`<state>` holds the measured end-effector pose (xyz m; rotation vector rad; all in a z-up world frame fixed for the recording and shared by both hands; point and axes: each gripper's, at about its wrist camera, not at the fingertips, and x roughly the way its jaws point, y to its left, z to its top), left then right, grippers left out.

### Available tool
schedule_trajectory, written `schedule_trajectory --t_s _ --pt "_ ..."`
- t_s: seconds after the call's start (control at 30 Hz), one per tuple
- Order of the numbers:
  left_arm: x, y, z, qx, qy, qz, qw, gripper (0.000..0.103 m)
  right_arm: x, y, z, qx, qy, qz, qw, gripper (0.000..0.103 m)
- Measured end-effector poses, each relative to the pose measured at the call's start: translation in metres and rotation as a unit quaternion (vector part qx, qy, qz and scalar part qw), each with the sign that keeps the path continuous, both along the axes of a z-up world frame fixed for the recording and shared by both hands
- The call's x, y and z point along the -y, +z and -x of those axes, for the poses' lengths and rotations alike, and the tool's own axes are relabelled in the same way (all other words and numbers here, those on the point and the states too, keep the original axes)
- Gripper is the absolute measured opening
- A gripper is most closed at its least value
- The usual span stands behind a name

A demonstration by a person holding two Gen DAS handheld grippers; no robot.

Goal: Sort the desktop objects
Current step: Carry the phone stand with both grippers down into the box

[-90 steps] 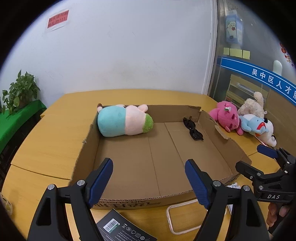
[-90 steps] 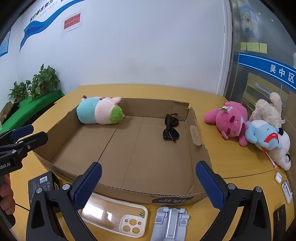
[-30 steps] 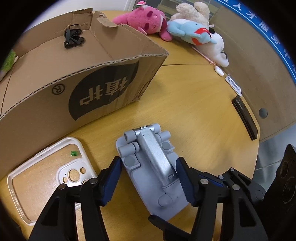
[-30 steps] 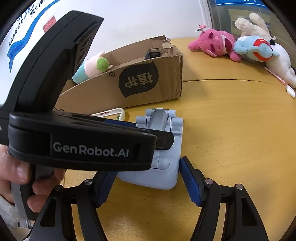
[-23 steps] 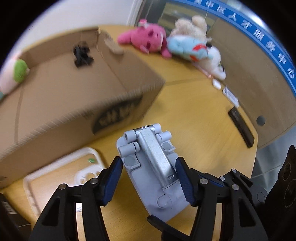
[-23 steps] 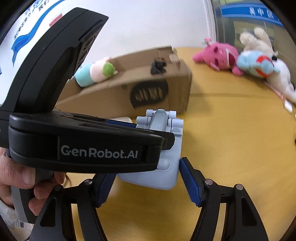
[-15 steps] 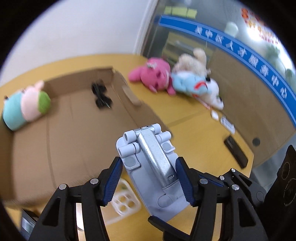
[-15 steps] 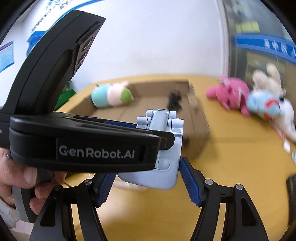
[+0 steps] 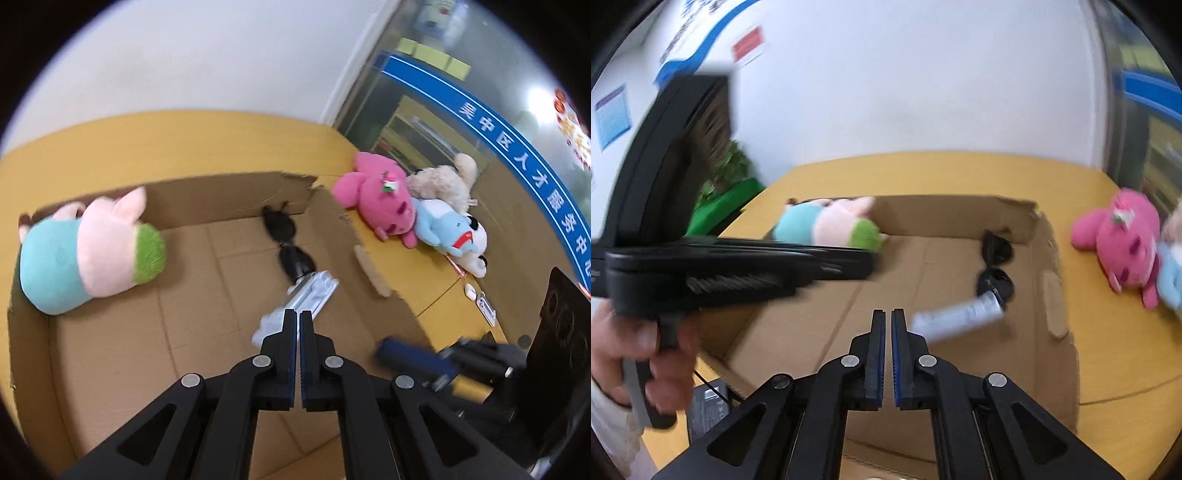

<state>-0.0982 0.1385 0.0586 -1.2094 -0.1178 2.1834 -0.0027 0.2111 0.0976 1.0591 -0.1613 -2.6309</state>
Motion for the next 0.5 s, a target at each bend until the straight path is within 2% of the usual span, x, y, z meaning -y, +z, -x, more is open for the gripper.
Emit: schedule_trajectory --t_s 0.07,0.17,0.2,0.23,0.27,0.3,0.33,0.43,0.5 --pt "0.005 -0.009 0.008 0.01 0.001 0.005 0.9999 0.002 -0.013 -0.005 0.004 0.014 -0.011 -0.003 1.0 0.004" --pt "0.009 -0.02 0.018 0.027 0.001 0.027 0.9993 0.002 -0.032 -0.01 0.012 0.034 -0.018 -0.022 0.999 0.016" --pt "0.008 -0.024 0.021 0.035 0.0 0.029 0.999 0.003 -0.037 -0.009 0.018 0.04 -0.019 -0.029 0.999 0.03" --pt "0.007 -0.029 0.024 0.044 -0.002 0.03 0.9986 0.003 -0.043 -0.009 0.023 0.05 -0.016 -0.036 0.998 0.051" --pt "0.005 -0.032 0.025 0.052 -0.005 0.033 0.9981 0.003 -0.048 -0.008 0.025 0.056 -0.014 -0.042 0.997 0.062" --pt "0.001 -0.037 0.026 0.063 -0.007 0.037 0.9973 0.004 -0.049 -0.009 0.031 0.061 -0.013 -0.052 0.997 0.08" --pt "-0.001 -0.042 0.026 0.075 -0.009 0.042 0.9963 0.008 -0.047 -0.012 0.039 0.074 -0.006 -0.068 0.995 0.085" --pt "-0.01 -0.06 0.029 0.112 -0.012 0.051 0.9923 0.023 -0.036 -0.02 0.059 0.106 0.031 -0.078 0.991 0.085" --pt "-0.017 -0.071 0.032 0.134 -0.015 0.053 0.9894 0.024 -0.022 -0.032 0.074 0.133 0.062 -0.084 0.986 0.081"
